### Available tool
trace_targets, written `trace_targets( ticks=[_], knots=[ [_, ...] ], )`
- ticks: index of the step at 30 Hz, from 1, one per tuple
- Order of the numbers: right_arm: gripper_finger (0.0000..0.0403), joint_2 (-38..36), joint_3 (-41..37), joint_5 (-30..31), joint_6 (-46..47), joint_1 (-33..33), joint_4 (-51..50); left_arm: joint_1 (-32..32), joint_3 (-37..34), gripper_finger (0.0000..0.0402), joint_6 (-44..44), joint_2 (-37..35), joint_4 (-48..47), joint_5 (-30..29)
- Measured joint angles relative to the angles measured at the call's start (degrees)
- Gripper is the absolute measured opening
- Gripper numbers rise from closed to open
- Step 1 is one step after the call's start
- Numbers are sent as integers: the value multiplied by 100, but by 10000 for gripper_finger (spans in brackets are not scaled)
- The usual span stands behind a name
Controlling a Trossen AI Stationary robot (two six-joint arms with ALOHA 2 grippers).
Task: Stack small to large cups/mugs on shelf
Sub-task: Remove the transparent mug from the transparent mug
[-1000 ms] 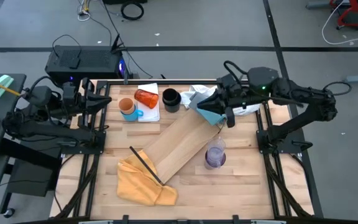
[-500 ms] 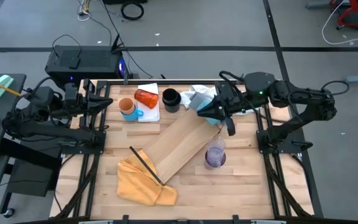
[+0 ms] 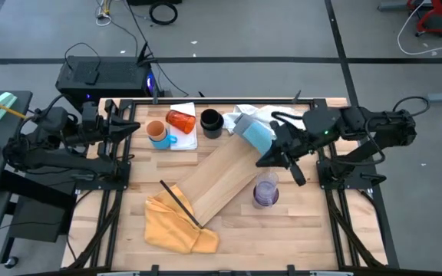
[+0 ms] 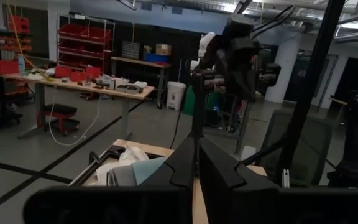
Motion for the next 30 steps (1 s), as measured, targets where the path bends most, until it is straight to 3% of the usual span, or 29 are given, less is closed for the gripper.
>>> trace_targets(
  ticks=[5,17,24,30],
  knots=[
    [30,106,0,305,164,20,-925,-1,0,36,4,0,-61,1],
    [107,368,0,313,182,17,-1665,1,2,30,199,-2,-315,-1],
    [112,878,-2,420,452,-69,-3267,1,2,40,120,-2,-776,1],
    [113,1153,-2,470,480,-168,-3350,1,2,34,131,-2,-828,1]
  ],
)
